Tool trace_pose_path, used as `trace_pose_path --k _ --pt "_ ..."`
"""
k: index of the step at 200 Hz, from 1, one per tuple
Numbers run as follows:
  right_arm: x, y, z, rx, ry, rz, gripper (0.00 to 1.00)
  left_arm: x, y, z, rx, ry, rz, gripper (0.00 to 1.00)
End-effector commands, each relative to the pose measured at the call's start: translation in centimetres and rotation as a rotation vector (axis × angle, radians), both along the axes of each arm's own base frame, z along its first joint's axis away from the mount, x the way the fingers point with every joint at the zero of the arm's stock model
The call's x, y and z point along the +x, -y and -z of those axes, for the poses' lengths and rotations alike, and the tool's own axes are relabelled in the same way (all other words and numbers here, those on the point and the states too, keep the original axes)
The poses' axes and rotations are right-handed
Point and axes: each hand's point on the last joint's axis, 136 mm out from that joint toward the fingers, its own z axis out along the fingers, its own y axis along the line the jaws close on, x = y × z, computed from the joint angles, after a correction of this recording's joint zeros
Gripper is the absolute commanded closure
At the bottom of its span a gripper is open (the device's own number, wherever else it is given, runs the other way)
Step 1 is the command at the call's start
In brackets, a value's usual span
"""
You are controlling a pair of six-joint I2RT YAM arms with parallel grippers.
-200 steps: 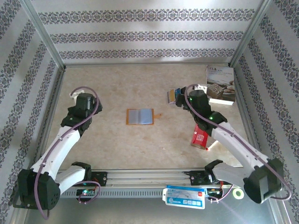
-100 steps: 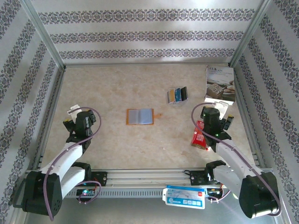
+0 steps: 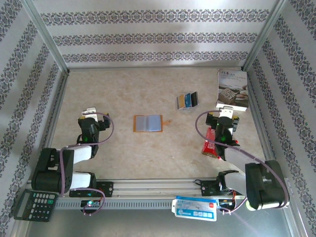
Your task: Take the credit cards out of the card holder
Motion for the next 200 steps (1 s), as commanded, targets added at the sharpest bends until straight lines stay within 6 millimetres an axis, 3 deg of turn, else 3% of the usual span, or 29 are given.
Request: trace_pose_path --k 1,38,61,106,120,158,200 --pt "1.8 -1.5 -1.8 -0.001 0.095 -0.108 0.02 1.9 1.5 -3.0 0.008 0.132 0.136 0.00" --pt "3.8 -2.2 -0.9 0.009 0.094 -0.163 0.02 2.8 1.8 -1.7 -0.026 0.105 0.188 0.00" --pt "4.3 -2.4 0.1 0.014 0.089 -0.174 0.02 3.1 1.1 -1.0 -0.025 0.096 0.144 0.00" --pt "4.9 -2.0 0.9 0.017 0.074 -0.152 0.02 3.8 0.6 0.6 -0.019 0.063 0.106 0.00" --pt "4.9 -0.9 1.3 0.021 0.059 -0.082 0.02 4.2 0.3 0.7 0.002 0.035 0.077 0.00" --pt "4.9 -0.5 1.4 0.031 0.060 -0.067 0.02 4.2 0.8 0.7 0.021 0.030 0.086 0.00" --pt "4.9 -0.5 1.4 0.031 0.060 -0.067 0.02 4.2 3.3 0.7 0.026 0.037 0.239 0.00"
